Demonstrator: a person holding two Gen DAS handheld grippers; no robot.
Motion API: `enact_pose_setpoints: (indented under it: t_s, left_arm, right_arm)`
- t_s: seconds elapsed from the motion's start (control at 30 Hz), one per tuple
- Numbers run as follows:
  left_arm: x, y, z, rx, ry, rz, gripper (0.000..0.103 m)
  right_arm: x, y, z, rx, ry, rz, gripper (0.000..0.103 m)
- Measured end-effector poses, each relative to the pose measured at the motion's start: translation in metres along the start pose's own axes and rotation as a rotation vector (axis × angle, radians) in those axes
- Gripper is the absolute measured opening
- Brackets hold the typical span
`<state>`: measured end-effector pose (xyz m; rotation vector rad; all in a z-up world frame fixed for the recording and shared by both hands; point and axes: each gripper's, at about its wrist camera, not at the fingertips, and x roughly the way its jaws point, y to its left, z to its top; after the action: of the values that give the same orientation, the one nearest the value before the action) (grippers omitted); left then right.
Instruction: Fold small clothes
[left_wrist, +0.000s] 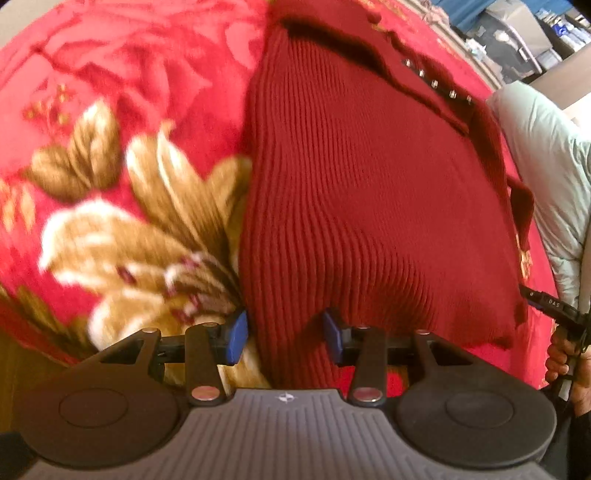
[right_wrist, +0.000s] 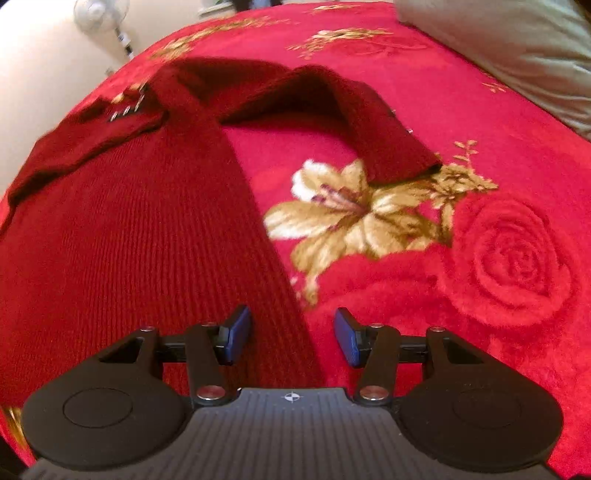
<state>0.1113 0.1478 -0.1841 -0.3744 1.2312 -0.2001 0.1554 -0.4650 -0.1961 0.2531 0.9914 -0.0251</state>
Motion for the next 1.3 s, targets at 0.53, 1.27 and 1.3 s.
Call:
enact_pose_setpoints:
  t_s: [0.53, 1.27, 1.3]
  left_arm:
    - [-0.143, -0.041, -0.032, 0.146, -0.427, -0.069, 0.005]
    - [-0.006, -0.014, 0.002, 0.048, -0.04, 0.11, 0.017]
    - [-0.004, -0.016, 0.001, 0.074, -0.045, 0.119, 0.011]
  right_arm:
    - [-0.131, -0.022, 0.025, 0.124, -0.286, 0.297, 0.004]
    - [0.002, 0.009, -0.001, -0.053, 0.027, 0.036, 0.017]
    - [0.0, 0.012, -0.001, -0.066, 0.015, 0.028, 0.011]
